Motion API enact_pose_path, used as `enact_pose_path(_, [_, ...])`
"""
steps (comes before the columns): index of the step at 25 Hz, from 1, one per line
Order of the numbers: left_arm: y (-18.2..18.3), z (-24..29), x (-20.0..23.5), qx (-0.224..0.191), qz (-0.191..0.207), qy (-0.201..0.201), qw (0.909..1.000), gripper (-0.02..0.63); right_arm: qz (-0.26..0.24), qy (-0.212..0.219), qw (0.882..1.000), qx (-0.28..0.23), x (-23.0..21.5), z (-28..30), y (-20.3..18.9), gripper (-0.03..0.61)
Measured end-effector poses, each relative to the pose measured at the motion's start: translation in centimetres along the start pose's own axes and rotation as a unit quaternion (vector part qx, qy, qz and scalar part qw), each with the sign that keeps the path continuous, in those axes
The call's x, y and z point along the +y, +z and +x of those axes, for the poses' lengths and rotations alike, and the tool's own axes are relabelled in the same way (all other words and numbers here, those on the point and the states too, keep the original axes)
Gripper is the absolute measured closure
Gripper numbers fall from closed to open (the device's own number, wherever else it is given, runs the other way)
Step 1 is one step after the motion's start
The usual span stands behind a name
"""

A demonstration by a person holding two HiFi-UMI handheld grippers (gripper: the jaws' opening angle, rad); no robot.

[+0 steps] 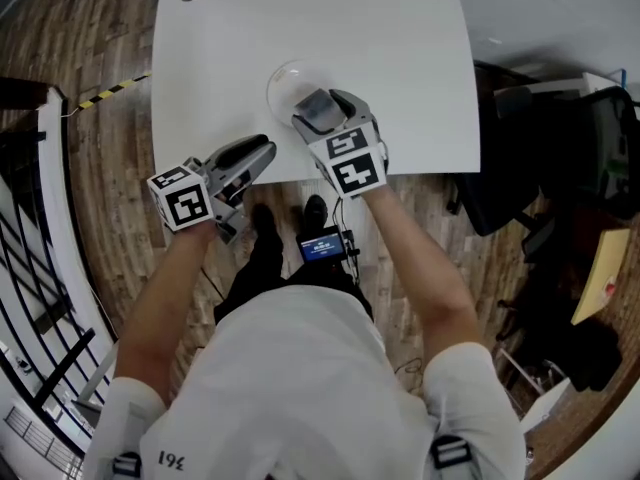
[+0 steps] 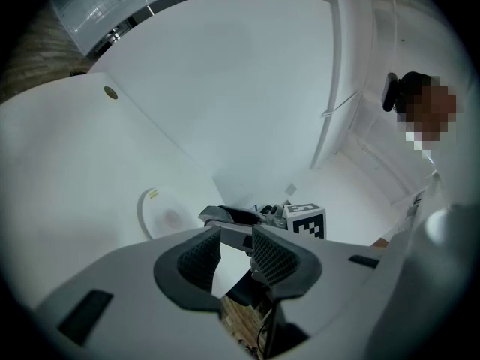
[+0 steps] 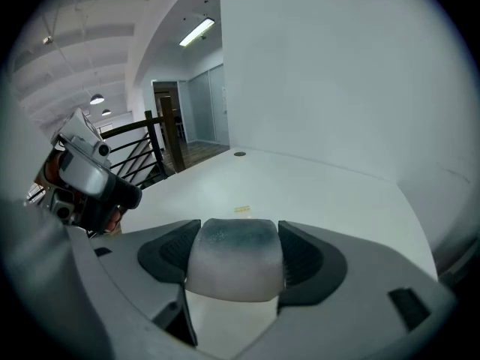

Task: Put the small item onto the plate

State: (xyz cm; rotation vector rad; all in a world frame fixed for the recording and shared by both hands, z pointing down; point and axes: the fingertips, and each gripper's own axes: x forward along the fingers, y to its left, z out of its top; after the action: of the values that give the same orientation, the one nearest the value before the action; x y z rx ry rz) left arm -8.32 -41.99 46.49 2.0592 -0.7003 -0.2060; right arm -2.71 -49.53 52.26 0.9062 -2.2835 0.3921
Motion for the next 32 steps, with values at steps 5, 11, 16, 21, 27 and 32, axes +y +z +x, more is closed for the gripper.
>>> enact_pose_path(5, [-0.4,1.1,2.2,0.013,-0.011,0.01,0.9998,0.5,-0.021,-0.004,0.999,0.025,-1.0,3.4,-0.9,0.264])
enact_pose_path(11, [-0.5,2.0,3.6,0.024,-0.025,0.017,0.9993,0.5,-0.053,-0.006,0.998,0.045,-1.5,6.4,-1.3,0.265])
enact_pose_path(16, [-0.4,2.5,4.3,0.022,-0.025,0.022,0.9992,0.5,-0.071,-0.001,0.996,0.051,-1.7,8.3,-1.3,0.264])
enact_pose_path(21, [-0.5,2.7,4.4,0.021,-0.029,0.024,0.9991,0.5,-0.068,0.011,0.997,0.045,-1.7,9.3,-1.2,0.264])
enact_pose_path(27, [-0.7,2.7,4.9,0.019,-0.034,0.03,0.9988,0.5,-0.073,0.007,0.996,0.043,-2.1,9.7,-2.0,0.265])
enact_pose_path(32, [-1.0,2.8,5.4,0.021,-0.039,0.035,0.9984,0.5,-0.075,0.012,0.996,0.047,-2.0,10.0,-2.0,0.265])
